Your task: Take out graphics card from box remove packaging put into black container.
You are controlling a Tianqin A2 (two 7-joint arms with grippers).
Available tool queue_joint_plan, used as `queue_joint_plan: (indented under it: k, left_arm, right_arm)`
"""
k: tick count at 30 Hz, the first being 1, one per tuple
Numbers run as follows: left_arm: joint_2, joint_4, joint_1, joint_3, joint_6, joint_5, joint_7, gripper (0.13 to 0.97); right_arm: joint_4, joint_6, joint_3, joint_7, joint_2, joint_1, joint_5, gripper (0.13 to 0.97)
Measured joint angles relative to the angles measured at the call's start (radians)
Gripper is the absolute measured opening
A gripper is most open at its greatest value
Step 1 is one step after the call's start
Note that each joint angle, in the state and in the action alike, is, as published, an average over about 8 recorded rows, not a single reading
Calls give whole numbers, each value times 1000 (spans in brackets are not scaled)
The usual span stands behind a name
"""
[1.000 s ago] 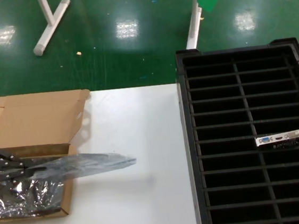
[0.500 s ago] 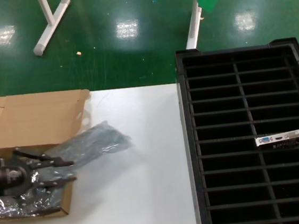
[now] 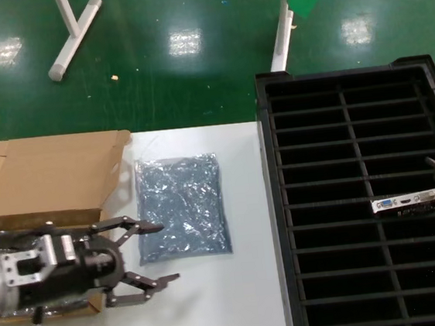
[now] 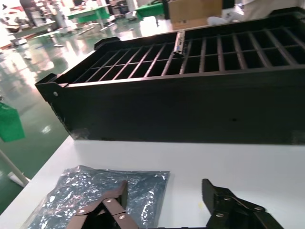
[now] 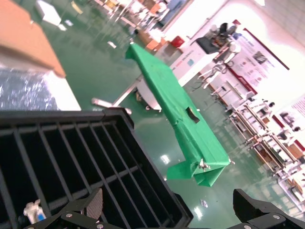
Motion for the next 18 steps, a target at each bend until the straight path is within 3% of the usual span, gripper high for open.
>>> queue_joint_plan:
  k: [16, 18]
  left_arm:
    - [121, -285, 253, -243, -337, 144, -206, 773]
    - [136, -320, 285, -273, -378, 162, -232, 789]
  right_arm:
    - [-99, 146, -53, -67, -113, 1, 187, 966]
    - [-111, 164, -59, -75, -127, 1, 210, 966]
